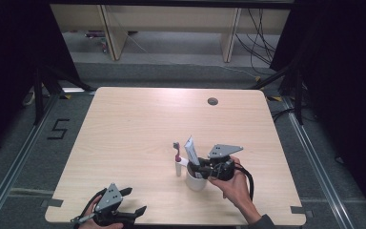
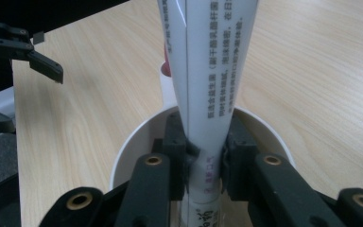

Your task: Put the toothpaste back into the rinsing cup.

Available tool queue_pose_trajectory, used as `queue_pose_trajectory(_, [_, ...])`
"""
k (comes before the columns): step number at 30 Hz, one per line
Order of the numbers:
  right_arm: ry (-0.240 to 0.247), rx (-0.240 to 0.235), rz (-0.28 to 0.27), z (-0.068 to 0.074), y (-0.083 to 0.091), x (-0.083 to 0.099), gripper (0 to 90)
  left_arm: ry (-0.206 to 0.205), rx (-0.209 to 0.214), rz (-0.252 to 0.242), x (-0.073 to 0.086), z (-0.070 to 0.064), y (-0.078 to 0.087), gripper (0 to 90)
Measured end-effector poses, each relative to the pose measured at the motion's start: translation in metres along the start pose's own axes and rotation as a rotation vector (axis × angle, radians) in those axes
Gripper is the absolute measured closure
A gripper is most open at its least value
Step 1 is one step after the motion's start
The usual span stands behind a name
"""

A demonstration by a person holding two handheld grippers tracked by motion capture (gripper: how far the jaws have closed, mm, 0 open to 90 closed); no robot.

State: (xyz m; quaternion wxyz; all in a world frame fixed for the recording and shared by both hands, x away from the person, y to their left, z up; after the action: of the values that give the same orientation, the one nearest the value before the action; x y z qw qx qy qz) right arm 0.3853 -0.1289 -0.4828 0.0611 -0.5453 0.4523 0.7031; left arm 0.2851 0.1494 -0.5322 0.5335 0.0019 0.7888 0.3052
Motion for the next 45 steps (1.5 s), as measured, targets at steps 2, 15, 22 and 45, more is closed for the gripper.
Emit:
queue_pose_trajectory(2, [-0.007,0.0,0.003,0.0,0.001,0.001,75.3,0.004,-0.002,-0.011,0.0,0.0,0.0,18.4])
queue_pose_trajectory(15, [-0.031,0.006,-0.007,-0.001,0.005,0.002,70.6,0.001,-0.007,0.012,0.001,0.0,0.001,18.4])
queue_pose_trajectory(22, [-0.031,0.008,-0.027,-0.005,0.009,0.003,65.4,0.005,-0.008,0.0,0.001,0.0,0.0,18.5])
queue_pose_trajectory(45, [-0.091,0.031,-0.099,-0.017,0.035,-0.004,55.1,0.001,-0.009,0.005,0.0,0.001,0.002,18.7])
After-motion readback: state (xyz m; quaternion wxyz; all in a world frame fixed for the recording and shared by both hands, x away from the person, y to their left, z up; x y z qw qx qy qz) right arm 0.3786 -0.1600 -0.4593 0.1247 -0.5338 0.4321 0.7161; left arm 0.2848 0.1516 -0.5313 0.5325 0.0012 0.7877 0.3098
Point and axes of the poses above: each handheld gripper's, and its own axes: y roughly backward along the jaws, x roughly out of its underside, z roughly to its left, the point moved 5 cm from there along -y, roughly forward along the jaws, and after that the axes turned 15 degrees about x, right-handed, at the moved point
